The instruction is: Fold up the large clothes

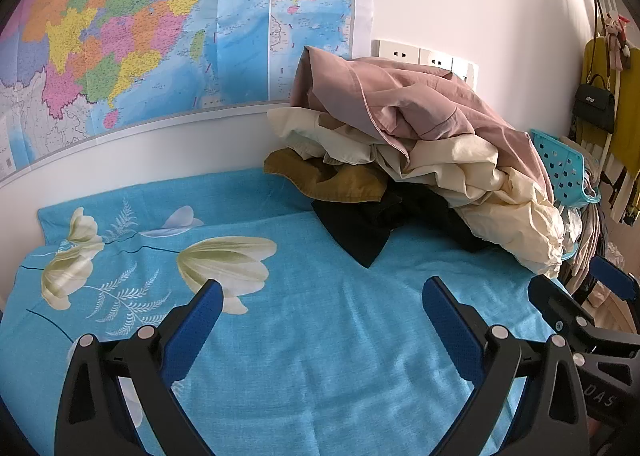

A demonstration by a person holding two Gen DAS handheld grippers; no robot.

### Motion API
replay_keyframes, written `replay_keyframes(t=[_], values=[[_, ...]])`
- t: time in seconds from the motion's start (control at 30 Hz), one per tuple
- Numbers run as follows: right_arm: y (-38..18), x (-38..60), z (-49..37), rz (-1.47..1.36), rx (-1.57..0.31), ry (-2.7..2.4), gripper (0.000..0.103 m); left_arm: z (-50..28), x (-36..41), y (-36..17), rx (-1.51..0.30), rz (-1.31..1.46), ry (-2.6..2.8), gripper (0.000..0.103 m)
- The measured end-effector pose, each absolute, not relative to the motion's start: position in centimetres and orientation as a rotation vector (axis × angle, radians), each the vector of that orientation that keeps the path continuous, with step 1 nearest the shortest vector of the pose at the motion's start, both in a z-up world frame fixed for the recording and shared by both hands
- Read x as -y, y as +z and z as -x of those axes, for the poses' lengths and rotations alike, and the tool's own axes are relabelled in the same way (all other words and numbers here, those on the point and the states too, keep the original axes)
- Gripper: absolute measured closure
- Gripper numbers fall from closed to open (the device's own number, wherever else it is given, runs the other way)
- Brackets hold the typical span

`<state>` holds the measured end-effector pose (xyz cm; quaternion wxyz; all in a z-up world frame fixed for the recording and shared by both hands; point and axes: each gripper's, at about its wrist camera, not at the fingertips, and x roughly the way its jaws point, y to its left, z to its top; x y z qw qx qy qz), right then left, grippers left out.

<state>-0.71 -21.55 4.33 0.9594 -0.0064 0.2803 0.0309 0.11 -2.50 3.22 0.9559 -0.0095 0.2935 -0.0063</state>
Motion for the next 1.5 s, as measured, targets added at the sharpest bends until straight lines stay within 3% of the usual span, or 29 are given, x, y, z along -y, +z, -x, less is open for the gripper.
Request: replay_keyframes(t=[1.1, 1.5], values=[[4.9, 21.1, -0.3, 0.057, -0.546, 0.109, 0.005, -1.7, 2.3, 3.4, -0.609, 0.038, -0.021, 0.006], [9.2, 17.4, -9.5, 0.312, -0.432, 0.218, 0.005, -6.9, -0.5, 2.9, -0.639, 0.059, 0.050, 0.006]])
